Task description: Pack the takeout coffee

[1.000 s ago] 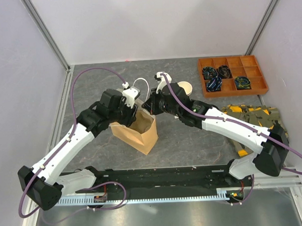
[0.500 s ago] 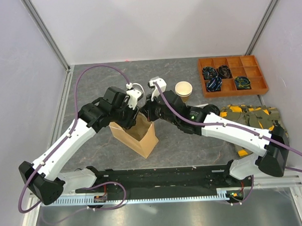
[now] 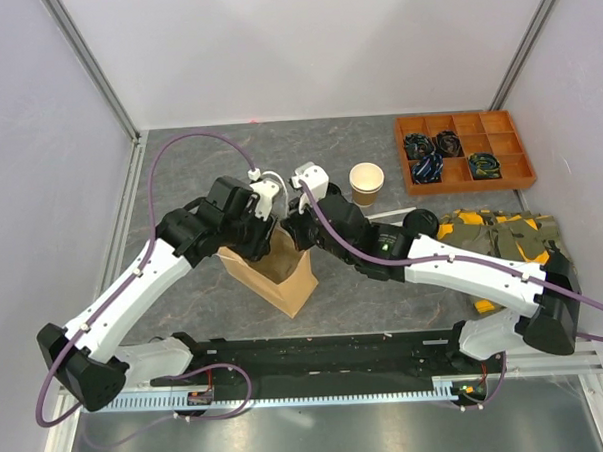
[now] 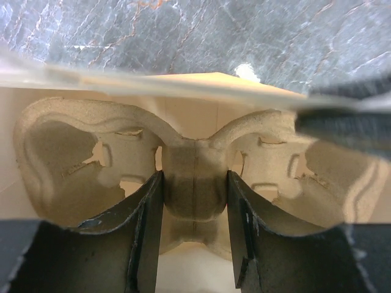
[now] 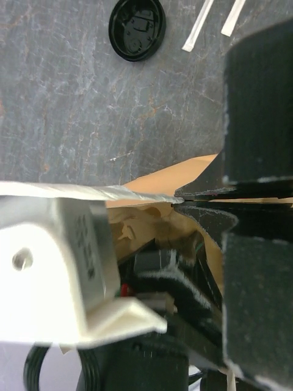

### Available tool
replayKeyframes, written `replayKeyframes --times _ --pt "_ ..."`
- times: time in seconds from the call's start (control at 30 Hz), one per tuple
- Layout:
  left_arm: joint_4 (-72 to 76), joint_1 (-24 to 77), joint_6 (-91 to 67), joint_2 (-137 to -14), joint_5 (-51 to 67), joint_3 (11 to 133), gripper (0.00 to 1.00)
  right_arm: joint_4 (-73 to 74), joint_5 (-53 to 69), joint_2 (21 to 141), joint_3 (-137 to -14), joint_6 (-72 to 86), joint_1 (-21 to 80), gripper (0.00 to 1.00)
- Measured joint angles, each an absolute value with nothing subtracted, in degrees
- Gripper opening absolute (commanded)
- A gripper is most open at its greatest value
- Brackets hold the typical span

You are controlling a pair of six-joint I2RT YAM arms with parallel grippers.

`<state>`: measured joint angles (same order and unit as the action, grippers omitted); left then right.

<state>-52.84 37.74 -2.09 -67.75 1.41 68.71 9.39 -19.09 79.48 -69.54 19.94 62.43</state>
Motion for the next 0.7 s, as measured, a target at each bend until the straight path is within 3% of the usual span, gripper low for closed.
replayKeyframes --times 0.4,0.7 --pt "-53.9 37.9 -9.3 -66.6 0.6 72.1 0.06 5.1 -23.7 77.4 -68.5 16.7 65.3 0.00" --pt "-46.9 38.1 -14.7 -65.1 0.6 66.7 0.04 5.3 -24.5 77.4 -68.2 16.3 65.5 0.00"
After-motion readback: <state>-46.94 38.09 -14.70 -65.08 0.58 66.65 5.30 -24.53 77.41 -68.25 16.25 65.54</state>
